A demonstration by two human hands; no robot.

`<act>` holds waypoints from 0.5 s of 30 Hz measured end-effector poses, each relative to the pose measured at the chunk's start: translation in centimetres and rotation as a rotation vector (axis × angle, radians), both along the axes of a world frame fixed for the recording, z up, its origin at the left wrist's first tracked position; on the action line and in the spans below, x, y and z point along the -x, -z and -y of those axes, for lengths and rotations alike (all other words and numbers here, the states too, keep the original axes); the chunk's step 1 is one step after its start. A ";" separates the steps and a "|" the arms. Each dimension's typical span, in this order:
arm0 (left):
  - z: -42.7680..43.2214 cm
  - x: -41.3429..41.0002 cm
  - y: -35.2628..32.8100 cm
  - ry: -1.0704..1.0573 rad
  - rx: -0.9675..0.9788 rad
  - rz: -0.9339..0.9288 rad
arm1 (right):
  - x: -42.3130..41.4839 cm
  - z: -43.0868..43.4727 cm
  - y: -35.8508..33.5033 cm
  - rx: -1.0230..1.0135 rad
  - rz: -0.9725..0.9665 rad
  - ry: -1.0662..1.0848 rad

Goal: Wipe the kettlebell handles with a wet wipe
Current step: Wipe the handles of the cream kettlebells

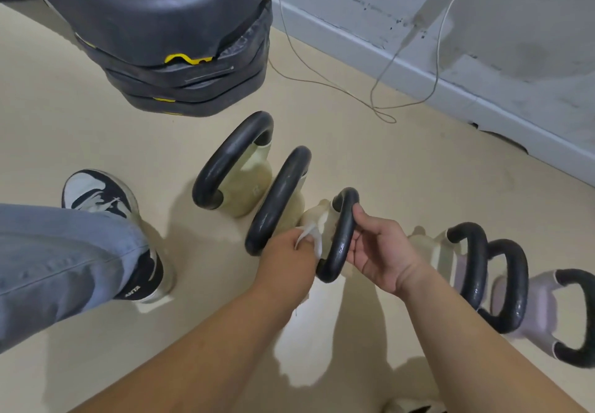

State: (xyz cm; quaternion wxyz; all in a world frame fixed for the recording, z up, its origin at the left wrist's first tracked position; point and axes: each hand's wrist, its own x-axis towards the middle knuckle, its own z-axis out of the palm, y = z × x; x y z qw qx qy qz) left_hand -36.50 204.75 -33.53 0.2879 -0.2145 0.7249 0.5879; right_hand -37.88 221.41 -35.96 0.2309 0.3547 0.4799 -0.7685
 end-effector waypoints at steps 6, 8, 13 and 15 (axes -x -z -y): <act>-1.3 -0.3 -0.1 0.033 -0.071 0.039 | -0.1 -0.8 0.1 0.030 0.000 -0.006; -1.3 -0.5 0.1 0.037 -0.110 0.092 | -0.2 -1.1 0.2 0.046 -0.009 -0.018; -1.4 -0.8 0.7 0.044 -0.130 0.150 | -0.5 -2.0 0.5 0.084 -0.044 -0.067; -1.3 -0.8 1.0 0.051 -0.118 0.151 | -0.4 -2.2 0.5 0.093 -0.038 -0.092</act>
